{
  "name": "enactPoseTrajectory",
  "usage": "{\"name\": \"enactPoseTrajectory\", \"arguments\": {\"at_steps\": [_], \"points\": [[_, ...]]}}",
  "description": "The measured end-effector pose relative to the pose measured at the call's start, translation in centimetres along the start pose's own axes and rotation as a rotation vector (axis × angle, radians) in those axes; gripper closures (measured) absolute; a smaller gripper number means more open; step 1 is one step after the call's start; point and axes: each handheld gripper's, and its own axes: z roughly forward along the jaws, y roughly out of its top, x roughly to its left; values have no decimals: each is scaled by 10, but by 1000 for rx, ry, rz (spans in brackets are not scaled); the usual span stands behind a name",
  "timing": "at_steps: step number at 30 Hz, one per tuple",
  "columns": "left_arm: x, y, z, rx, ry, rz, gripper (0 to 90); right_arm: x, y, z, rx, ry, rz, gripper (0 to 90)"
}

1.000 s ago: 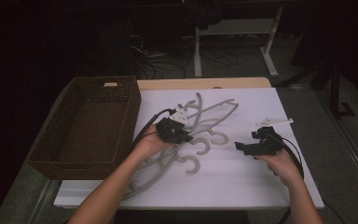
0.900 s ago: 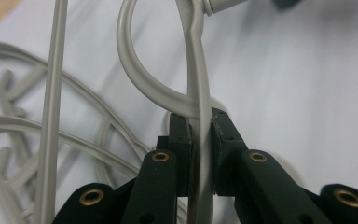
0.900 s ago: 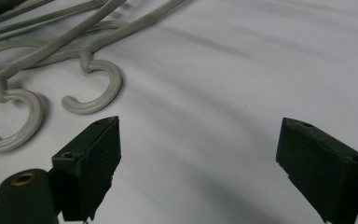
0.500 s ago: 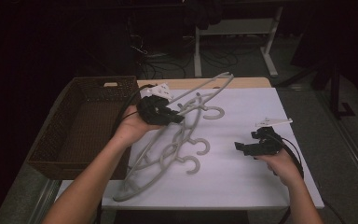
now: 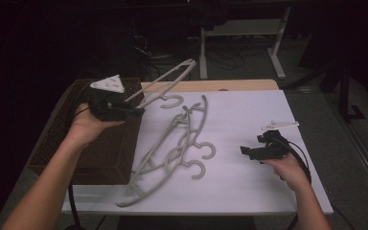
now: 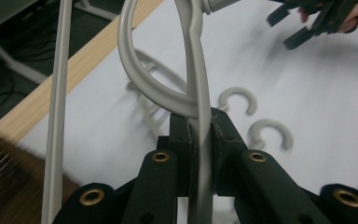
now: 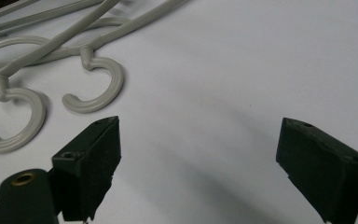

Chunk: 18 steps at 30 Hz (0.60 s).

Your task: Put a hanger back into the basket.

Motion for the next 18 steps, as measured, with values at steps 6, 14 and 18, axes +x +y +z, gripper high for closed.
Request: {"name": "enactPoseTrajectory", "arguments": {"at_steps": [6,14,18], "points": [[19,-39,-30,2,63,-68,817,0,0,1,2,-2,1,133],[41,-92,-47,33,120,-161,817,2,1,4,10,-2,-9,133],[51,-114,-50,41,131,-215,817,2,1,6,15,-1,-11,133]]}}
